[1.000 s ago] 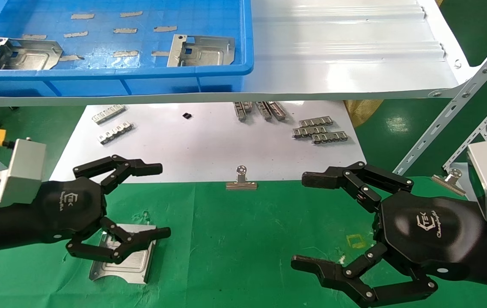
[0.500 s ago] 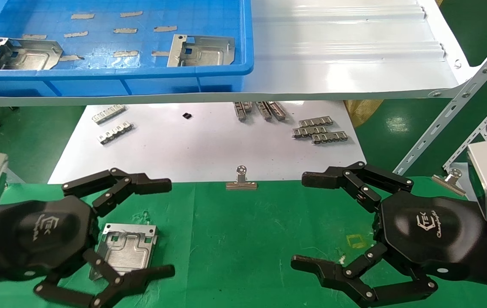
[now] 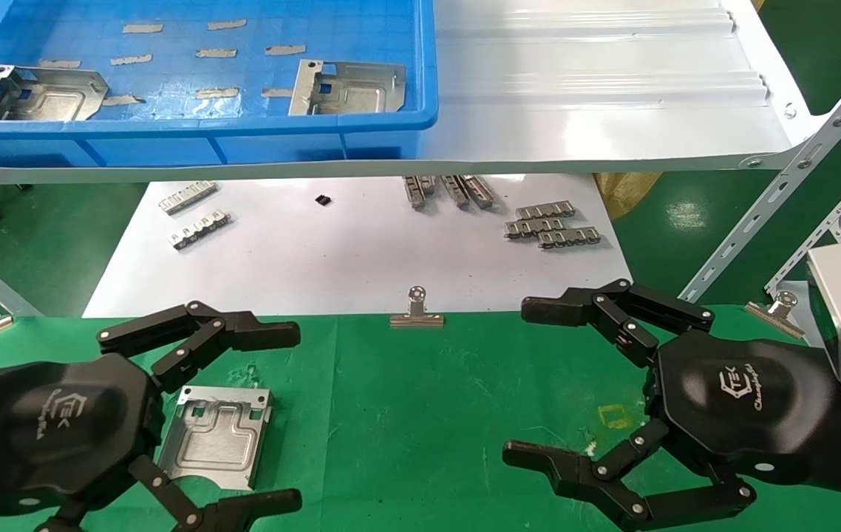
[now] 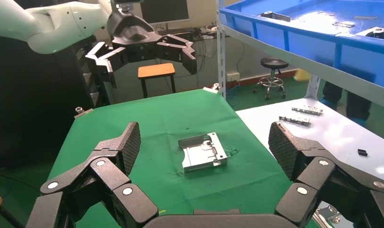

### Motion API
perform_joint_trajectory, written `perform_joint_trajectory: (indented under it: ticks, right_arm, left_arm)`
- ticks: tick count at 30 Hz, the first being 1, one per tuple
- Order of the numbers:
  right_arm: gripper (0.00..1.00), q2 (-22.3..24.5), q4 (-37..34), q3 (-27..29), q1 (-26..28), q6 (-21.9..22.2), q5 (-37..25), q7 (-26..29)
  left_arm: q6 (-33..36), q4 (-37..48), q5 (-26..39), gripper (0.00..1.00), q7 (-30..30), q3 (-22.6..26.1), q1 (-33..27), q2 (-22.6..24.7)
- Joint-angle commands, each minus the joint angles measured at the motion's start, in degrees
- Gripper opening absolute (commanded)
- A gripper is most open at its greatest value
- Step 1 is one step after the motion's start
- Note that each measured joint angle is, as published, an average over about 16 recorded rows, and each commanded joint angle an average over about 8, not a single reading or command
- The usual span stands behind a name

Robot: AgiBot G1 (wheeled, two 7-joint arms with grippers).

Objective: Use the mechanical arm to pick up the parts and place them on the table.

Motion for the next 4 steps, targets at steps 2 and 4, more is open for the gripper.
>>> perform_joint_trajectory:
  ticks: [2, 4]
  right_arm:
    - [1.0, 0.0, 0.0, 0.0, 0.0, 0.0, 0.0, 0.0]
    - [1.0, 0.0, 0.0, 0.0, 0.0, 0.0, 0.0, 0.0]
  left_arm:
    - [0.0, 0.55, 0.18, 1.0, 0.21, 0.29, -0.29, 0.1]
    - [0.01, 0.66, 0.23, 1.0, 0.25, 0.35, -0.35, 0.13]
